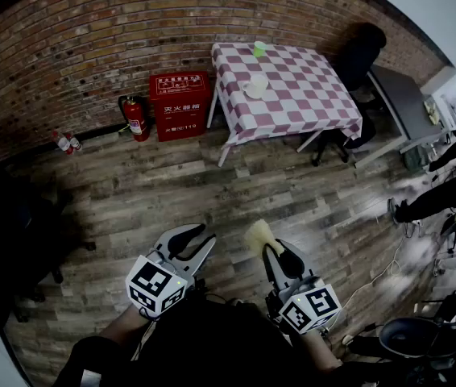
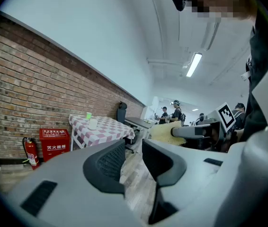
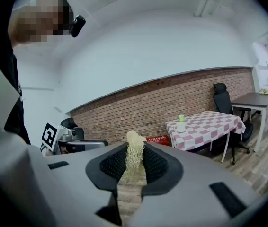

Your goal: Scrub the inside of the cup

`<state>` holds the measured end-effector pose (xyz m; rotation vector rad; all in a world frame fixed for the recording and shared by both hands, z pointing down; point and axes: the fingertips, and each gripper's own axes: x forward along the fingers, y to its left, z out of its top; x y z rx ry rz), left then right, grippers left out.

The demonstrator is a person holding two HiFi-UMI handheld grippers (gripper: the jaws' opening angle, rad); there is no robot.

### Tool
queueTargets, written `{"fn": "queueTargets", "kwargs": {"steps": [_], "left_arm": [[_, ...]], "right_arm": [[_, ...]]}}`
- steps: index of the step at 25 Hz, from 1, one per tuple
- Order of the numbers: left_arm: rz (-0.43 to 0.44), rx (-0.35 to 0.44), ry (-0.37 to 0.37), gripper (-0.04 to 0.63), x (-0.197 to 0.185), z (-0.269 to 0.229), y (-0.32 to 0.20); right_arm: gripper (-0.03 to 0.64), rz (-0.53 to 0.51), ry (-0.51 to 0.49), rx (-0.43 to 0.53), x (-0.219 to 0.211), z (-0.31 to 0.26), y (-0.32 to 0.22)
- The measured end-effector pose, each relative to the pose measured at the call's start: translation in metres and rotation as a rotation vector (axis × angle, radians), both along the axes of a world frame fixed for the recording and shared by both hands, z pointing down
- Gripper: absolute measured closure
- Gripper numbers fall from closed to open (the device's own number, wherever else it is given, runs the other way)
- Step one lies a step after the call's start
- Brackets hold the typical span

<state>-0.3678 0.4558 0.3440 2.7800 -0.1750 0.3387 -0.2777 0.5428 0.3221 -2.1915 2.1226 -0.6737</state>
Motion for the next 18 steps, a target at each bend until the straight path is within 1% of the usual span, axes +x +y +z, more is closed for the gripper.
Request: {"fn": "queueTargets", "kwargs": {"steps": [3,5,8,12,14,16,18], "left_arm": [[0.003,0.013,-0.013,0.472,0.047,0.007,0.01],[0.018,0.047,-0.031,0.472,0.082,0.009,0.022],[0.032,0.099,-0.071,0.472,0.135,0.013,0.045],[-0.032,0.113,-0.106,0.472,0.197,0.012,0.086],[-0.046,0.123,-0.122,0.472,0.225,0.008,0.103],[-0.051,0.134,-0.138,0.472,0.247,0.003,0.113],[-0.062,0.136,-0.154,0.472,0.263,0.004,0.117]], "right_arm": [[0.525,0.017,-0.016,0.026,0.048,0.006,0.008],[0.525,0.015,-0.014,0.05,0.079,0.009,0.016],[0.525,-0.014,0.001,0.08,0.123,0.018,0.029],[0.525,-0.088,-0.018,0.066,0.176,0.033,0.057],[0.525,-0.119,-0.037,0.069,0.2,0.035,0.065],[0.525,-0.14,-0.052,0.089,0.221,0.031,0.07],[0.525,-0.156,-0.044,0.104,0.237,0.029,0.073]]}}
